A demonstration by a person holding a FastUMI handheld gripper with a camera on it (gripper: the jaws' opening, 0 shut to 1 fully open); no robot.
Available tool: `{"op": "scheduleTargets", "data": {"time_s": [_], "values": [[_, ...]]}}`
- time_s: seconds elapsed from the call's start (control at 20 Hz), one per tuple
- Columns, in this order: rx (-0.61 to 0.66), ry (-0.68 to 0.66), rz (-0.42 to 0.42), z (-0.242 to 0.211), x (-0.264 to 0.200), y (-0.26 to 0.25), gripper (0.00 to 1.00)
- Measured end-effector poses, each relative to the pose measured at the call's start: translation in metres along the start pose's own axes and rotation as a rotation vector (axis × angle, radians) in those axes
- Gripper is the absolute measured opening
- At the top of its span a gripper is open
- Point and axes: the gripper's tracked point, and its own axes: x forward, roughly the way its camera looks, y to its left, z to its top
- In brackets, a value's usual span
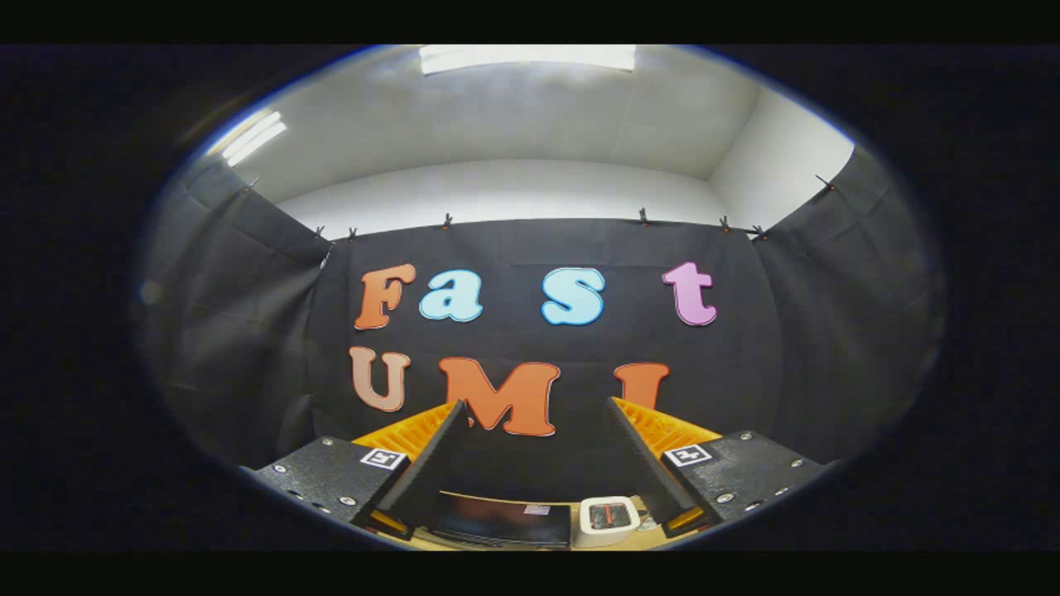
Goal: Open the toaster oven, put the food inside, and close the toaster oven door.
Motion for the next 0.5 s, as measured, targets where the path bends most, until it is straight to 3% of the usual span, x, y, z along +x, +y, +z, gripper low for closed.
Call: {"op": "scheduleTargets", "data": {"time_s": [0.5], "values": [[-0.019,-0.106,0.05,0.025,-0.012,0.013,0.97]]}}
